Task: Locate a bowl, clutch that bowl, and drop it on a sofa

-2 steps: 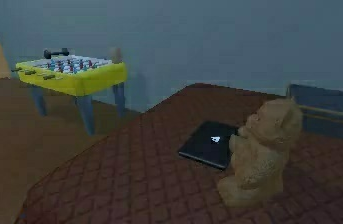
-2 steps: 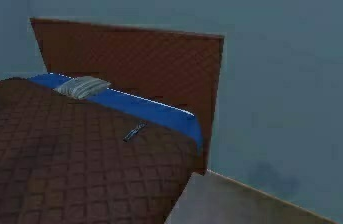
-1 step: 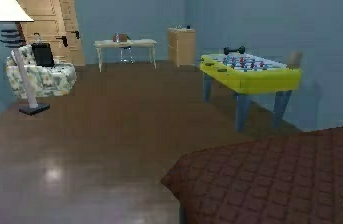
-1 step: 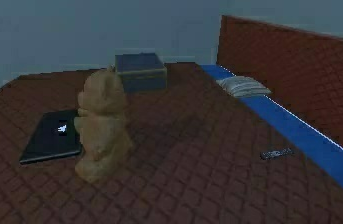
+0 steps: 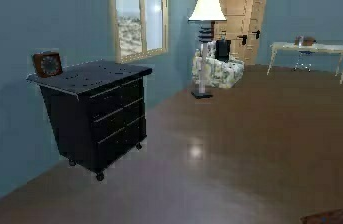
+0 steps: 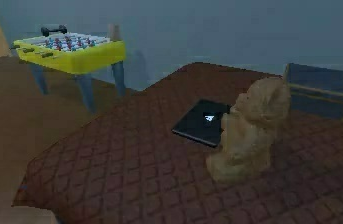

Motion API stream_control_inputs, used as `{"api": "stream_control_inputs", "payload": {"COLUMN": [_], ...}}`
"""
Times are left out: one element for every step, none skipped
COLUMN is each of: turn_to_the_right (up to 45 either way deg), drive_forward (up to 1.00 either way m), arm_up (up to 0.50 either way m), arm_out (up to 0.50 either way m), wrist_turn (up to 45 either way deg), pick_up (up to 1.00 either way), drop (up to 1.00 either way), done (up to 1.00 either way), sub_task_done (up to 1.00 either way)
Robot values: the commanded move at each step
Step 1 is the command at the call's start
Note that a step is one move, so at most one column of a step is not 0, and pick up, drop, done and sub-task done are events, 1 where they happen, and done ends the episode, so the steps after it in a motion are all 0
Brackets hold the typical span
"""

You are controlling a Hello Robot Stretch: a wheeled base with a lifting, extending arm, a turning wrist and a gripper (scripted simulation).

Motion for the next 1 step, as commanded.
{"api": "stream_control_inputs", "payload": {"turn_to_the_right": [-45.0], "drive_forward": [0.00], "arm_up": [0.00], "arm_out": [0.00], "wrist_turn": [0.0], "pick_up": [0.00], "drop": [0.00], "done": [0.00], "sub_task_done": [0.00]}}
